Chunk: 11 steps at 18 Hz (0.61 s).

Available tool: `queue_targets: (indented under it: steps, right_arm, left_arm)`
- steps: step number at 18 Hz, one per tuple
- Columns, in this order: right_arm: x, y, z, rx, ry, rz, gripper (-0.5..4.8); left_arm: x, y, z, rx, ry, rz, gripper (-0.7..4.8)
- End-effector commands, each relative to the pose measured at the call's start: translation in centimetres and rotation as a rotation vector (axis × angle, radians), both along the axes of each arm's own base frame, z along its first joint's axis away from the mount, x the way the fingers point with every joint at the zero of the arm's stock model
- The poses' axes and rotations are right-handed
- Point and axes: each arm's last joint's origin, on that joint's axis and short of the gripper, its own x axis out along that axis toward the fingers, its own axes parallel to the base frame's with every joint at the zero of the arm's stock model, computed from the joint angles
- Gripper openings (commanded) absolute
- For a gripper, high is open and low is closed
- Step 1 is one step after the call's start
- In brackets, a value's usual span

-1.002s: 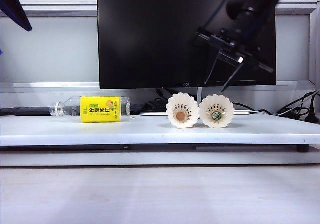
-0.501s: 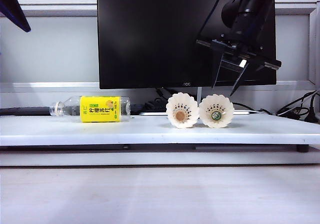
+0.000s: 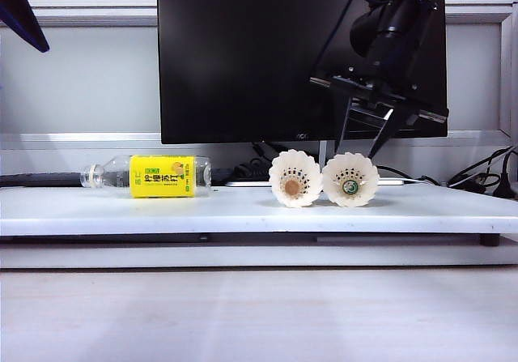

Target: Stack the badminton balls on the table vertically.

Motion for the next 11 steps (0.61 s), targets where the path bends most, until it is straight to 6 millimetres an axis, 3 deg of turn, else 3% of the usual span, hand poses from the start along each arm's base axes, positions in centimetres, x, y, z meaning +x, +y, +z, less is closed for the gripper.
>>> queue_targets:
  steps: [1,6,11]
  right_arm:
    - [0.0,0.0,0.3,-0.026,-0.012,-0.018,2.11]
    - [0.0,-0.1,0.2,-0.058,-0.016,-0.036,2.11]
    - [0.3,1.0,-1.1,-0.077,0.005,-0.019,2.11]
  left_arm:
    - [-0.1,0.0,0.1,-0.001,-0.003,-0.010,3.44]
    - [-0.2,0.0,0.1,0.000,0.009,-0.010,3.44]
    - [-0.2,0.0,0.1,0.000,0.010,-0.009,3.44]
